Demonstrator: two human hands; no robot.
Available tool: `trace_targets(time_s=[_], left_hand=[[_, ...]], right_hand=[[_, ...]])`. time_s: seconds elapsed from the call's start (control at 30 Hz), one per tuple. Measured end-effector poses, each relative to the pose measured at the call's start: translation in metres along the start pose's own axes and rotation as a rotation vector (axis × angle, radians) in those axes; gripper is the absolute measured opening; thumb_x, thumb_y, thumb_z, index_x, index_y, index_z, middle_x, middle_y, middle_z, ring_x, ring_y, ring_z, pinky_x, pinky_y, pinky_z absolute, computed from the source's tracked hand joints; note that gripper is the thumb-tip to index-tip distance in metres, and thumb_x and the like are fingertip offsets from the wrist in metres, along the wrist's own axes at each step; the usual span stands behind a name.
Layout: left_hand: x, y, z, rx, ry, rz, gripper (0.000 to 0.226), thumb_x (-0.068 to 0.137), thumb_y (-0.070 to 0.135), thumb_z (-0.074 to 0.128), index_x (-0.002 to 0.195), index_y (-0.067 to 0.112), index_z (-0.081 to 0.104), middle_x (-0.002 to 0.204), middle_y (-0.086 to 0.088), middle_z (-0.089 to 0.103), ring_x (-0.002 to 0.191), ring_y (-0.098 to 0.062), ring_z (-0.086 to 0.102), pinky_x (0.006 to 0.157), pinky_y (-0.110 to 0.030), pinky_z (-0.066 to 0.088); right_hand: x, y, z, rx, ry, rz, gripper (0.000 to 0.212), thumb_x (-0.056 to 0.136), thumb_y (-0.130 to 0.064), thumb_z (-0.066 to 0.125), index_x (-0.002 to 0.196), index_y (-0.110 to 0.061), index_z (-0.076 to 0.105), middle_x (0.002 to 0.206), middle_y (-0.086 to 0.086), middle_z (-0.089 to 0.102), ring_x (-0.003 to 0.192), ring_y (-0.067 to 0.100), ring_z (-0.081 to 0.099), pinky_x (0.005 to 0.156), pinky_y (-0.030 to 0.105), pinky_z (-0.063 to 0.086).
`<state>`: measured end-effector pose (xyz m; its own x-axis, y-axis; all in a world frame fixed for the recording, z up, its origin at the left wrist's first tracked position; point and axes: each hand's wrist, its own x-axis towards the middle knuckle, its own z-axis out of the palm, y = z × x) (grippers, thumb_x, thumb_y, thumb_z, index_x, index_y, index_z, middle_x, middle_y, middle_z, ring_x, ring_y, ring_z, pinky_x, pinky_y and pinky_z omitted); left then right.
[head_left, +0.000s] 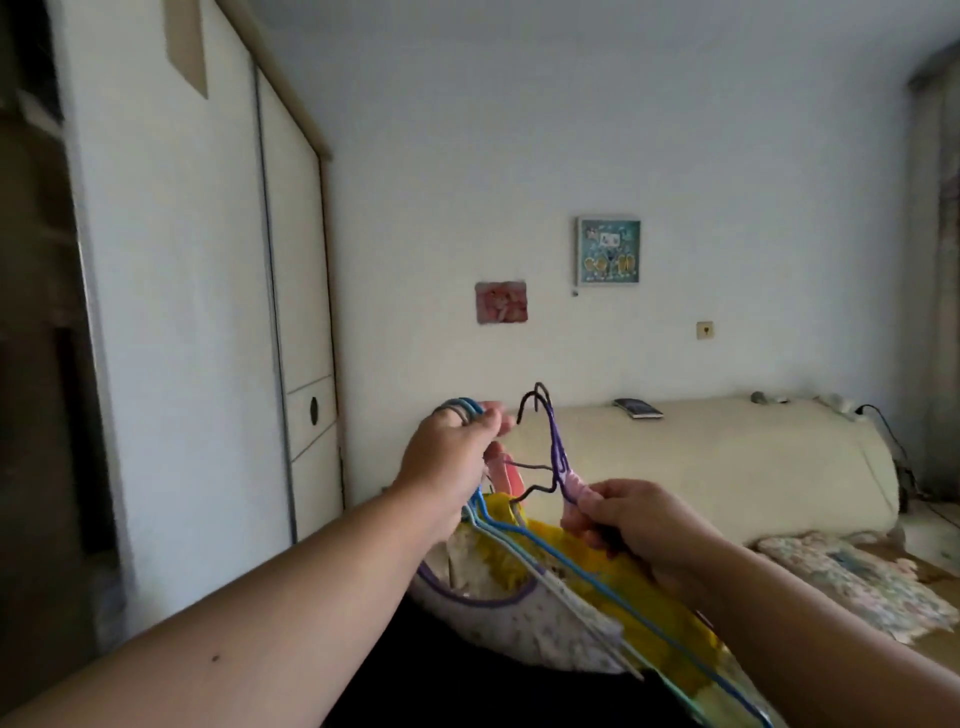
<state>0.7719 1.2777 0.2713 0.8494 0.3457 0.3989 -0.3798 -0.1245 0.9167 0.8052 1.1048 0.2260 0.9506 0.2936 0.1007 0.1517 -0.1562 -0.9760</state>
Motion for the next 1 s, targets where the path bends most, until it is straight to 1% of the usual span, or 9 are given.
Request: trace_targets(time_s=[0.1, 0.23, 0.3, 0.4, 0.5, 0.6, 0.7, 0.8, 1.0], left_hand=[[-0.002, 0.001, -0.009, 0.101, 0.036, -0.026, 0.018, 0.095, 0.024, 0.054, 0.081, 0.02, 0.065, 0.086, 0.0, 0.071, 0.083, -0.018, 0.065, 0.077, -0.033, 0.054], [-0.006, -0.004, -0.021, 0.262, 0.125, -0.048, 0.018, 0.089, 0.037, 0.058, 0.089, 0.02, 0.066, 0.096, -0.006, 0.069, 0.104, -0.031, 0.06, 0.097, -0.049, 0.046], [-0.006, -0.005, -0.029, 0.234, 0.156, -0.048, 0.022, 0.088, 0.036, 0.06, 0.09, 0.016, 0.068, 0.095, -0.008, 0.071, 0.103, -0.033, 0.062, 0.096, -0.05, 0.046], [-0.006, -0.003, -0.042, 0.261, 0.207, 0.01, 0.019, 0.09, 0.029, 0.059, 0.076, 0.019, 0.067, 0.09, -0.006, 0.072, 0.094, -0.029, 0.066, 0.094, -0.049, 0.048], [-0.008, -0.002, -0.055, 0.359, 0.277, 0.113, 0.02, 0.091, 0.026, 0.056, 0.074, 0.024, 0.067, 0.085, 0.003, 0.071, 0.086, -0.016, 0.066, 0.086, -0.035, 0.051], [-0.011, 0.004, -0.064, 0.332, 0.344, 0.176, 0.022, 0.093, 0.023, 0.054, 0.073, 0.025, 0.063, 0.074, 0.012, 0.069, 0.069, 0.003, 0.065, 0.072, -0.02, 0.052], [-0.014, 0.014, -0.075, 0.165, 0.361, 0.194, 0.019, 0.097, 0.017, 0.048, 0.081, 0.021, 0.058, 0.08, 0.006, 0.072, 0.071, -0.008, 0.07, 0.074, -0.029, 0.055], [-0.016, 0.032, -0.093, 0.141, 0.405, 0.222, 0.016, 0.098, 0.017, 0.047, 0.088, 0.022, 0.058, 0.077, 0.01, 0.073, 0.072, -0.007, 0.071, 0.074, -0.032, 0.056], [-0.017, 0.051, -0.11, 0.102, 0.415, 0.158, 0.018, 0.096, 0.01, 0.049, 0.087, 0.019, 0.061, 0.089, 0.002, 0.073, 0.086, -0.015, 0.071, 0.085, -0.033, 0.055]], right_hand=[[0.003, -0.014, 0.027, 0.005, -0.109, -0.026, 0.039, 0.086, -0.046, 0.061, 0.082, -0.009, 0.07, 0.062, -0.002, 0.067, 0.053, 0.009, 0.053, 0.051, 0.022, 0.044], [0.002, -0.029, 0.058, -0.093, -0.173, -0.078, 0.04, 0.09, -0.043, 0.058, 0.081, -0.006, 0.071, 0.059, 0.001, 0.062, 0.045, 0.007, 0.048, 0.044, 0.017, 0.04], [0.002, -0.032, 0.069, -0.116, -0.197, -0.1, 0.041, 0.09, -0.043, 0.057, 0.083, -0.005, 0.07, 0.06, 0.001, 0.064, 0.047, 0.006, 0.05, 0.044, 0.015, 0.04], [0.002, -0.036, 0.085, -0.091, -0.235, -0.12, 0.035, 0.092, -0.039, 0.056, 0.083, -0.007, 0.068, 0.07, 0.004, 0.069, 0.049, 0.007, 0.052, 0.042, 0.014, 0.039], [0.003, -0.045, 0.091, -0.036, -0.267, -0.107, 0.027, 0.091, -0.037, 0.058, 0.084, -0.012, 0.064, 0.074, 0.004, 0.071, 0.05, 0.01, 0.056, 0.041, 0.013, 0.038], [0.011, -0.055, 0.087, -0.16, -0.247, -0.135, 0.02, 0.092, -0.034, 0.056, 0.085, -0.017, 0.063, 0.07, 0.0, 0.069, 0.057, 0.013, 0.061, 0.047, 0.016, 0.042], [0.024, -0.06, 0.076, -0.24, -0.177, -0.167, 0.015, 0.094, -0.023, 0.051, 0.086, -0.018, 0.062, 0.069, 0.001, 0.065, 0.054, 0.012, 0.059, 0.047, 0.017, 0.04], [0.037, -0.061, 0.069, -0.378, -0.15, -0.272, 0.016, 0.094, -0.024, 0.052, 0.082, -0.022, 0.062, 0.067, -0.002, 0.06, 0.056, 0.01, 0.051, 0.048, 0.018, 0.035], [0.036, -0.064, 0.106, -0.48, -0.372, -0.351, 0.021, 0.093, -0.04, 0.053, 0.08, -0.029, 0.065, 0.069, -0.01, 0.061, 0.059, 0.003, 0.053, 0.046, 0.014, 0.038]])
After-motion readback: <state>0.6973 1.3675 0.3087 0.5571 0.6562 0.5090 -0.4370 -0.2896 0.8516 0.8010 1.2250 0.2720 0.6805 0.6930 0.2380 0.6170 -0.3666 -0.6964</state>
